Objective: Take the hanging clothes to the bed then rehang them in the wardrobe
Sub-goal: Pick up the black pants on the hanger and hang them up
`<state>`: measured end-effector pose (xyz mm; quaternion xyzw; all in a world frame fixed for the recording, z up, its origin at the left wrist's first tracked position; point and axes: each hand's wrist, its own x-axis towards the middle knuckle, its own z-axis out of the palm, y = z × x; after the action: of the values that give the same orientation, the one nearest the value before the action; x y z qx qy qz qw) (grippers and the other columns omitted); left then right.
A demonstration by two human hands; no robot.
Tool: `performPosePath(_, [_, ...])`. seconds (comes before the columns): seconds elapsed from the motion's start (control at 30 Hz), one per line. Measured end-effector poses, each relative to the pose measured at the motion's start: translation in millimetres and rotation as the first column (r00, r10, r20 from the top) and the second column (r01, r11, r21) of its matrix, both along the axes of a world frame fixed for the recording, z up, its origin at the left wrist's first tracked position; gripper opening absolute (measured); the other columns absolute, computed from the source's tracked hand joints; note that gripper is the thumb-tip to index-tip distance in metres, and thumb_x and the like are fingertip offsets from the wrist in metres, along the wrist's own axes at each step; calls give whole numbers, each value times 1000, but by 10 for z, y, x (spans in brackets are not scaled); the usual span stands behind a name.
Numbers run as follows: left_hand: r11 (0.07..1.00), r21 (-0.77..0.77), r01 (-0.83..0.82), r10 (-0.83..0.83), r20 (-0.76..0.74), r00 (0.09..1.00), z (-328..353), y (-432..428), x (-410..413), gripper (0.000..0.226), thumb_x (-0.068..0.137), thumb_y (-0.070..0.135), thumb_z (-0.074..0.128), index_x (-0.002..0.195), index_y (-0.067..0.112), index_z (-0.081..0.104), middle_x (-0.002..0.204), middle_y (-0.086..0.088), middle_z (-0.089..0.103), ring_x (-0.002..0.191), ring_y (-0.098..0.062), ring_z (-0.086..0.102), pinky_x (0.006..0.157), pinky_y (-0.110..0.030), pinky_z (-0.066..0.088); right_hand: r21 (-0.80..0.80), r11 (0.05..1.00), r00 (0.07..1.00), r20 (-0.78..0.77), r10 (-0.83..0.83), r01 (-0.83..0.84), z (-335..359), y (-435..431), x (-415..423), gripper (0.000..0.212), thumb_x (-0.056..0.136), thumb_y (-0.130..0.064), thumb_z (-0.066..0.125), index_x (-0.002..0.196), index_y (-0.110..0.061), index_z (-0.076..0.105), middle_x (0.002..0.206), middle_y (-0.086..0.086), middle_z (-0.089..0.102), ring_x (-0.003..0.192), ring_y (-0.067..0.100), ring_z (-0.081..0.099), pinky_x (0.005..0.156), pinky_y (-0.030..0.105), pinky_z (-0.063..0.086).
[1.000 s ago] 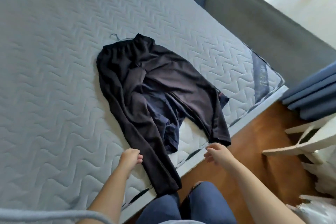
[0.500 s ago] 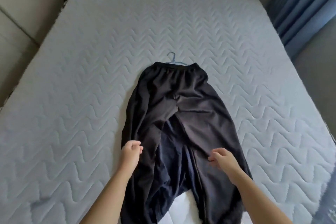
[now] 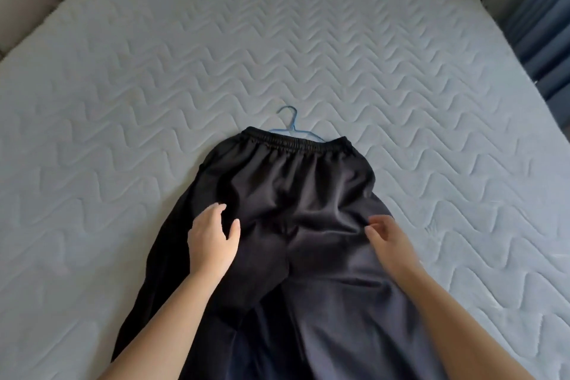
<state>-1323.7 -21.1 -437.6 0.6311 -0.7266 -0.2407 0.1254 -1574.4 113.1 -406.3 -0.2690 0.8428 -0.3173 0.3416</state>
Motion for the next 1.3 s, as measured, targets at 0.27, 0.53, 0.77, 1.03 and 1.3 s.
performPosePath(0.27, [997,-14,76,-70,260,963,-997,52,-220,64,79,44,26,130,15,50,146,-5,40,135,-25,36,105,-52,32,-125,992,966,-258,-11,-22,-544,-805,-427,34,90,-14,50,124,-6,48,122,11,50,103,20,51,96,31,40])
performPosePath(0.53, [995,-56,86,-69,265,962,-1069,7,-209,60,75,38,33,126,12,53,142,-7,45,131,-21,33,97,-54,37,137,991,943,-330,47,-1,-885,-1780,-895,57,91,-38,47,134,-2,37,137,22,41,128,37,37,107,42,29])
performPosePath(0.77, [995,-58,85,-67,266,962,-1072,21,-222,61,72,37,36,124,12,53,141,-7,46,130,-21,32,95,-54,39,211,967,939,-277,201,-145,-865,-2114,-1071,53,80,-40,64,114,-2,51,115,16,59,108,33,53,75,30,34])
performPosePath(1.03, [991,-104,89,-62,244,968,-1050,70,-215,59,75,36,34,123,9,53,140,-11,47,131,-23,33,97,-54,37,98,952,885,-351,305,-289,-327,-1928,-643,30,87,-34,56,97,-6,55,88,6,56,85,24,52,71,30,37])
performPosePath(1.3, [989,119,91,-115,213,970,-516,108,-167,51,90,34,39,135,10,42,149,-9,33,140,-25,25,113,-50,22,-59,998,999,-49,21,-24,413,-624,260,25,89,-30,53,104,-11,58,89,-2,58,90,20,56,77,29,41])
